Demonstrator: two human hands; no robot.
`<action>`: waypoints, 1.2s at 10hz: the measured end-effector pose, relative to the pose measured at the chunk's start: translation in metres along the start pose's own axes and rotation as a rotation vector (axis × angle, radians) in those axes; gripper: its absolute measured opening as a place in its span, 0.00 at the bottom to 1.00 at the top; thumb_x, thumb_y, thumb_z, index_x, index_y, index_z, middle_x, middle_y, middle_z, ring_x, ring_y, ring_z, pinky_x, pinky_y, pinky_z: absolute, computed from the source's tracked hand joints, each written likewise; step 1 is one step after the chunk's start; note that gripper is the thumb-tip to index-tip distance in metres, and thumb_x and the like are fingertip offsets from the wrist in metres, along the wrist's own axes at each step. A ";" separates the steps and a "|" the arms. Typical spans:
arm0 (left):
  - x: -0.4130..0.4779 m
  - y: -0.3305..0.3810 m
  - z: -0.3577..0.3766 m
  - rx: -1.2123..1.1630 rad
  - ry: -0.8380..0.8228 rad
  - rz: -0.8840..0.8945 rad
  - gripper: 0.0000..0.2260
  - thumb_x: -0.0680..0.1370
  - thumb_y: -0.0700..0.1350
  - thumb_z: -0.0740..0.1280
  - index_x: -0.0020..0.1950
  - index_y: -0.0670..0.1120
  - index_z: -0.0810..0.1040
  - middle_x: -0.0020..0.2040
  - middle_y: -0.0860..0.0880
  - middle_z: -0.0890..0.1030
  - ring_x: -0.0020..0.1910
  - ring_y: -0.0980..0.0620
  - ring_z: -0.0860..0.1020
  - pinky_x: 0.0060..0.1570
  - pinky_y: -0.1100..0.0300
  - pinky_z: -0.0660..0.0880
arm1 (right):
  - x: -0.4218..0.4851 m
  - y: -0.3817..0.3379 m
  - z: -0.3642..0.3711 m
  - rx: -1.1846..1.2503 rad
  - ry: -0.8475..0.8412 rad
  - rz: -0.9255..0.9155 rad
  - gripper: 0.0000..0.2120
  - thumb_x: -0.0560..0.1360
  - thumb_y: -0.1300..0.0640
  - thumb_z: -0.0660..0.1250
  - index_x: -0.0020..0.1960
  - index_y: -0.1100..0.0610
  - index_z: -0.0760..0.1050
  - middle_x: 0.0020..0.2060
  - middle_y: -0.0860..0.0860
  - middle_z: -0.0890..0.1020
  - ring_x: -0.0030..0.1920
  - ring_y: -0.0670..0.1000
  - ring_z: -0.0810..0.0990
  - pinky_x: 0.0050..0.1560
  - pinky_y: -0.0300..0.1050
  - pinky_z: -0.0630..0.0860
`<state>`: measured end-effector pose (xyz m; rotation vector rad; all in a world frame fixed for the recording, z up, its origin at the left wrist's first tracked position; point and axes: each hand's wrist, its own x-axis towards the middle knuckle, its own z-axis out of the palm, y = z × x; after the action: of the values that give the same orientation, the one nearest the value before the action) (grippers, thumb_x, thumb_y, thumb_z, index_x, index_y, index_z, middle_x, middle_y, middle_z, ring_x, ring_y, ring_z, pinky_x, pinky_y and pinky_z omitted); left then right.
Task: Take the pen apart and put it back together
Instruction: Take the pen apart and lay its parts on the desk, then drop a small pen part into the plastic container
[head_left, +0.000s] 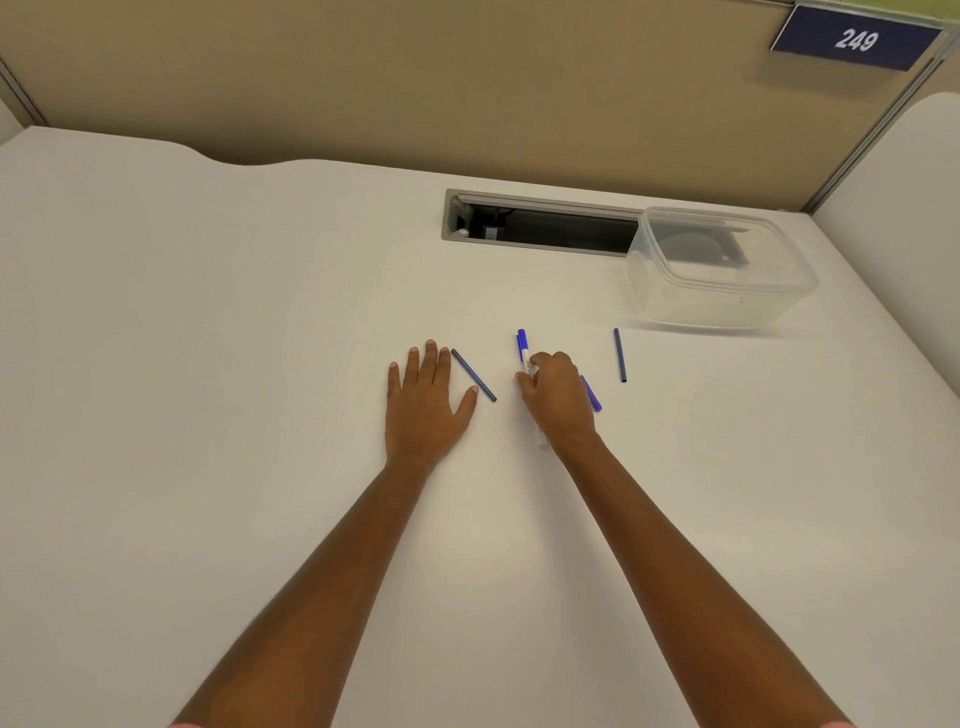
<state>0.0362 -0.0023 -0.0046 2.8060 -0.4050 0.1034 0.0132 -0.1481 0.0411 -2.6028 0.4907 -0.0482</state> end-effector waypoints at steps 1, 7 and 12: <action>0.000 0.000 0.000 0.000 0.004 0.002 0.28 0.79 0.56 0.52 0.74 0.44 0.52 0.77 0.46 0.54 0.76 0.47 0.51 0.73 0.49 0.43 | 0.002 -0.001 0.001 -0.022 -0.002 -0.003 0.14 0.78 0.56 0.58 0.56 0.66 0.71 0.54 0.62 0.75 0.49 0.58 0.78 0.44 0.45 0.71; 0.000 0.000 0.000 -0.024 0.001 0.003 0.28 0.79 0.57 0.52 0.74 0.44 0.53 0.77 0.45 0.54 0.76 0.46 0.51 0.73 0.50 0.43 | -0.006 -0.024 0.022 -0.246 0.010 -0.301 0.13 0.79 0.59 0.54 0.56 0.62 0.73 0.54 0.59 0.78 0.55 0.57 0.73 0.49 0.49 0.74; -0.001 0.001 -0.003 -0.030 0.000 0.004 0.28 0.79 0.56 0.52 0.74 0.44 0.53 0.77 0.45 0.54 0.76 0.47 0.51 0.73 0.50 0.43 | -0.007 -0.024 0.018 -0.178 -0.015 -0.219 0.12 0.78 0.61 0.55 0.55 0.63 0.74 0.51 0.60 0.78 0.52 0.58 0.75 0.50 0.50 0.75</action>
<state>0.0354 -0.0021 -0.0019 2.7757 -0.4082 0.0973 0.0174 -0.1177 0.0367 -2.8193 0.2107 -0.0603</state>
